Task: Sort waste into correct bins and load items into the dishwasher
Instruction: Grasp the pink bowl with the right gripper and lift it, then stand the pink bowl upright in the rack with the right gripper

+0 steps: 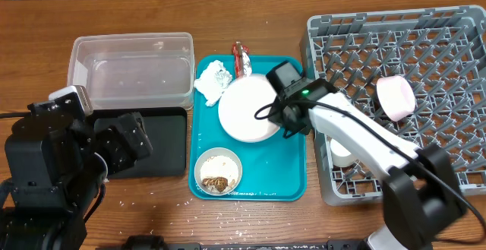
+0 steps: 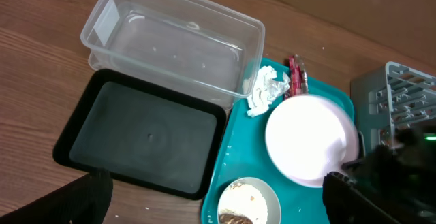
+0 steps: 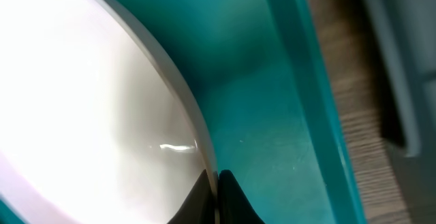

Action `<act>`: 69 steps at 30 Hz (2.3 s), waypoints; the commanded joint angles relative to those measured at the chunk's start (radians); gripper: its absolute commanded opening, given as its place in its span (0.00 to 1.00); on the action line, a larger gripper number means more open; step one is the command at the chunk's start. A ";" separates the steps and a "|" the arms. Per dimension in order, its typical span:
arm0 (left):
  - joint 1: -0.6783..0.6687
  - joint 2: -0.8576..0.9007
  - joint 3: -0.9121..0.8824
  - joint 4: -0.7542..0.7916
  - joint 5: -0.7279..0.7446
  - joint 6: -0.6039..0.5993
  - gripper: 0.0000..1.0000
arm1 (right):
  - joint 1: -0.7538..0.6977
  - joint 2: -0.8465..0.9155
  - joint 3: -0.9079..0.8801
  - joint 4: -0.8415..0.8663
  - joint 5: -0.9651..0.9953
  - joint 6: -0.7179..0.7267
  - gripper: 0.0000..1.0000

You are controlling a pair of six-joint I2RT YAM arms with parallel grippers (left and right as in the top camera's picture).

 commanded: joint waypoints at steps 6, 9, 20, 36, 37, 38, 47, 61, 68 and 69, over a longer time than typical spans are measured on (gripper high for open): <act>-0.005 -0.004 0.000 0.000 -0.019 0.027 1.00 | -0.004 -0.360 0.060 -0.085 0.752 -0.166 0.04; -0.005 -0.004 0.000 0.000 -0.019 0.027 1.00 | -0.005 -0.398 0.060 -0.094 1.090 -0.169 0.04; -0.005 -0.004 0.000 0.000 -0.019 0.027 1.00 | -0.255 -0.340 0.060 -0.124 1.294 -0.177 0.04; -0.005 -0.004 0.000 0.000 -0.019 0.027 1.00 | -0.564 -0.165 0.027 -0.016 1.090 -0.435 0.04; -0.005 -0.004 0.000 0.000 -0.019 0.027 1.00 | -0.562 -0.164 0.016 -0.014 1.090 -0.435 0.04; -0.005 -0.004 0.000 0.000 -0.019 0.027 1.00 | -0.562 -0.164 -0.014 -0.001 1.091 -0.443 0.04; -0.005 -0.004 0.000 0.000 -0.019 0.027 1.00 | -0.489 -0.163 -0.070 0.055 1.091 -0.539 0.04; -0.005 -0.002 0.000 -0.003 -0.019 0.027 1.00 | -0.373 -0.169 -0.068 -0.032 1.091 -0.534 0.51; -0.005 0.000 0.000 -0.003 -0.019 0.027 1.00 | -0.312 -0.237 -0.043 -0.080 1.086 -0.467 0.52; -0.005 0.000 0.000 -0.003 -0.019 0.027 1.00 | -0.306 -0.251 -0.035 -0.085 1.077 -0.462 0.52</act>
